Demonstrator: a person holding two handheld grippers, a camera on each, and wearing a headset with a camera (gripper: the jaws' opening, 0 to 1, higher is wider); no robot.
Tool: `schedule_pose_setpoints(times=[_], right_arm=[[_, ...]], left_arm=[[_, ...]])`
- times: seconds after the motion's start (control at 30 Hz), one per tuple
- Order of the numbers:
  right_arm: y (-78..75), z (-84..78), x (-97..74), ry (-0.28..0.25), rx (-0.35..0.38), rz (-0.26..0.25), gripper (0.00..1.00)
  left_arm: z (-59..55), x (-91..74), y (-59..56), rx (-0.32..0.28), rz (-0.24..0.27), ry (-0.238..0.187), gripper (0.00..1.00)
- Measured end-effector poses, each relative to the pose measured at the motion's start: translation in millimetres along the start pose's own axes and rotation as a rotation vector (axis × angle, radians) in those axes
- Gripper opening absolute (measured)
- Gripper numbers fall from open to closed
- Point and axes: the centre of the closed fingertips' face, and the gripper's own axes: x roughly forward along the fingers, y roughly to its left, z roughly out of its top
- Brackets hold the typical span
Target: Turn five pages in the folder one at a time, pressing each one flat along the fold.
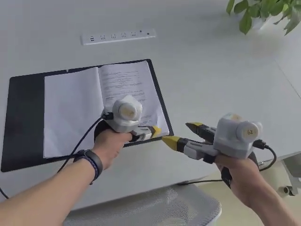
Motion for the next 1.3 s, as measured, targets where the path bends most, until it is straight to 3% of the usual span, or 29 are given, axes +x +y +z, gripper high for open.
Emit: schedule_pose_setpoints(times=[0.07,0.17,0.33,0.87,1.3], right_arm=[[0.1,-0.4,0.6,0.001,0.003,0.002,0.6],[-0.9,-2.0,2.6,0.003,0.011,0.006,0.6],[-1.0,-4.4,4.5,0.004,0.02,0.008,0.59],[-9.3,-4.8,13.3,-0.008,0.056,0.016,0.56],[-26.2,6.0,66.6,-0.002,0.09,0.06,0.51]], left_arm=[[-1.1,3.3,-2.2,0.019,0.008,0.003,0.59],[-4.3,4.9,0.5,0.099,0.038,0.022,0.53],[-5.1,4.6,2.1,0.122,0.039,0.024,0.52],[-4.7,4.2,7.3,0.108,0.047,0.005,0.47],[-3.5,3.3,8.8,0.096,0.052,-0.004,0.44]])
